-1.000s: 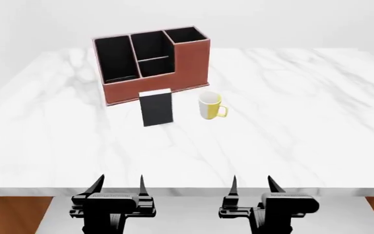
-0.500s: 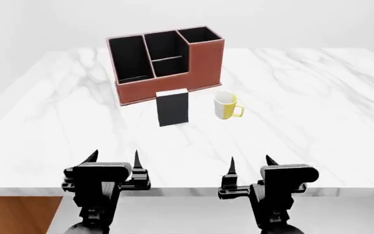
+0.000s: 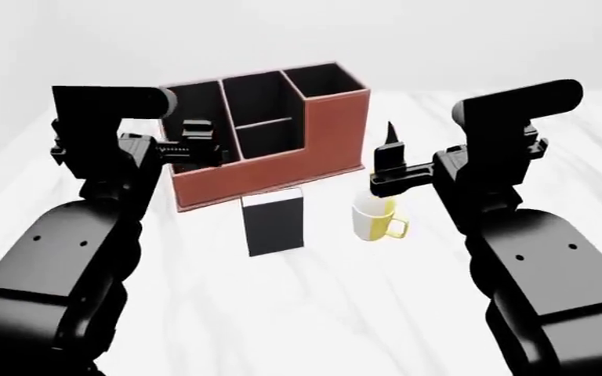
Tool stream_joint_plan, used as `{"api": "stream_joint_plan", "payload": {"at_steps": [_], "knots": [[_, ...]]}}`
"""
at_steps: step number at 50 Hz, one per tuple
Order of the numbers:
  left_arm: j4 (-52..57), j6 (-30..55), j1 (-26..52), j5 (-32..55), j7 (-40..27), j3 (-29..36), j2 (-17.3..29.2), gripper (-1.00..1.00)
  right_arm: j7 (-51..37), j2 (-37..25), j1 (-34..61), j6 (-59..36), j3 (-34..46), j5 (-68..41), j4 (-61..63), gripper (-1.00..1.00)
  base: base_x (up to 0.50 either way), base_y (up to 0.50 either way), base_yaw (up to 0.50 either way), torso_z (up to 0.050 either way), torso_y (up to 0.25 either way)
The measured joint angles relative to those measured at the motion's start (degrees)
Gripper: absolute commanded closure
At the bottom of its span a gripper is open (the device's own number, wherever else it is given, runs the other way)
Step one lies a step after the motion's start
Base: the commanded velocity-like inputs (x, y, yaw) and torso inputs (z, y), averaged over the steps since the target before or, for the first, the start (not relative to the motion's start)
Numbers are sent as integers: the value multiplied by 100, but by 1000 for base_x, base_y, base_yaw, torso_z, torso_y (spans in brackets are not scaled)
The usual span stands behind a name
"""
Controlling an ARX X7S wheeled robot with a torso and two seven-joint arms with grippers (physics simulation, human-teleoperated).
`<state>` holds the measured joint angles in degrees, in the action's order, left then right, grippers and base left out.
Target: Pick up the book and place it in the right compartment of the caddy.
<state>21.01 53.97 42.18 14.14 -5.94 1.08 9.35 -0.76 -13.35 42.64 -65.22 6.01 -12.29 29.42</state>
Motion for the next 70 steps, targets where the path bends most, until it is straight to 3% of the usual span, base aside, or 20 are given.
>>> {"api": "stream_joint_plan", "payload": {"at_steps": [60, 70], "knots": [[-353, -138, 270, 97, -153, 189, 158, -100, 44, -143, 252, 45, 131, -167, -254, -100, 500, 0, 0, 0, 2], [-378, -159, 271, 126, -176, 204, 176, -100, -26, -145, 346, -169, 163, -172, -263, -100, 0, 0, 0, 0, 1]]}}
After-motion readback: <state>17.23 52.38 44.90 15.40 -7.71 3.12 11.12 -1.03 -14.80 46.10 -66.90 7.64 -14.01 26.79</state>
